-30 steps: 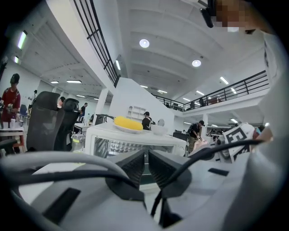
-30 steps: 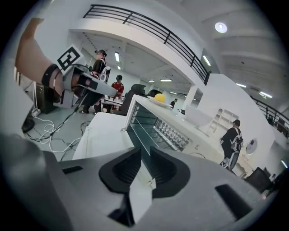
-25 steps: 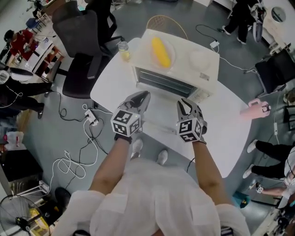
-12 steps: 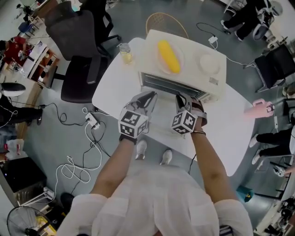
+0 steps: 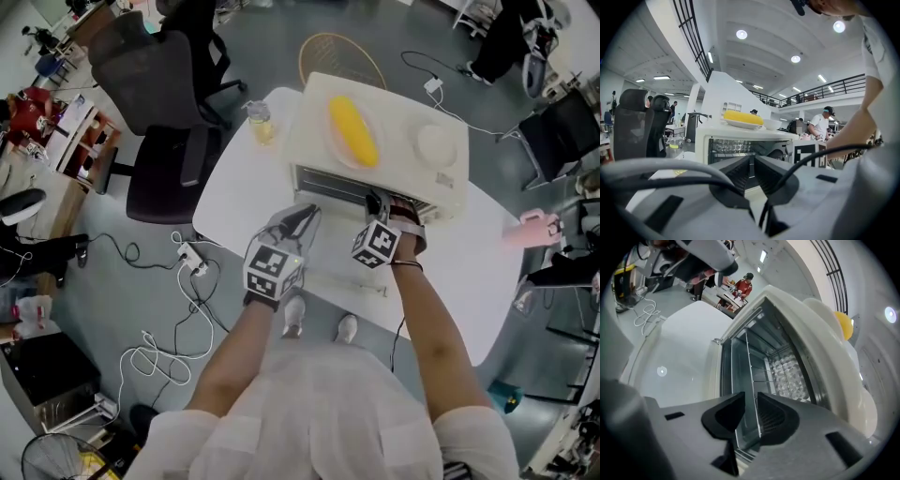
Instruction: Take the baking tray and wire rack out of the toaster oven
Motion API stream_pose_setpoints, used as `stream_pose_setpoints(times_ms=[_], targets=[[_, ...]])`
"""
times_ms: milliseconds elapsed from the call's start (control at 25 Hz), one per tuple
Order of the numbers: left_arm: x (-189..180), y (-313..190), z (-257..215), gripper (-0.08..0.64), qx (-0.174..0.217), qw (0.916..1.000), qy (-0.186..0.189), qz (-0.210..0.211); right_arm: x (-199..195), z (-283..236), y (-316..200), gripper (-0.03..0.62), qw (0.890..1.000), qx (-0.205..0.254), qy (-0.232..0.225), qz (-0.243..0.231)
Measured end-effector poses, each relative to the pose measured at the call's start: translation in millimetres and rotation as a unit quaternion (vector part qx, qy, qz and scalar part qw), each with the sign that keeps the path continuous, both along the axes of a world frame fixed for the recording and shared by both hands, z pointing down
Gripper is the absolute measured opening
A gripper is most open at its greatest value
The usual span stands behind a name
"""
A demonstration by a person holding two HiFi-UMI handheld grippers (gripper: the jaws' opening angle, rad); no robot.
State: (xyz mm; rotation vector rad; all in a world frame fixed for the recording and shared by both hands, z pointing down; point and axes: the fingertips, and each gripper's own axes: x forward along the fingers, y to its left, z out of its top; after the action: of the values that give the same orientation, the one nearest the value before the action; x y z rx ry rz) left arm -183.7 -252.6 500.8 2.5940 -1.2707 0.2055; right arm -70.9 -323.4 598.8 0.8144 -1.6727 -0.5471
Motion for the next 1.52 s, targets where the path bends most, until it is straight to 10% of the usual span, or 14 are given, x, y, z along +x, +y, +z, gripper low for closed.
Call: stream_pose_setpoints(times_ms=[680,1520], targets=[[-25,0,9,0.023,-0.021,0.9997,-0.009,-0.001,18,12,-19,0.011,0.997,-0.017,0.068,0.044],[-49,-28,70,0.137,-0.129,0.9853,-0.094,-0.06,2,13,69,0.014,0.999,-0.01,0.016,0.045]])
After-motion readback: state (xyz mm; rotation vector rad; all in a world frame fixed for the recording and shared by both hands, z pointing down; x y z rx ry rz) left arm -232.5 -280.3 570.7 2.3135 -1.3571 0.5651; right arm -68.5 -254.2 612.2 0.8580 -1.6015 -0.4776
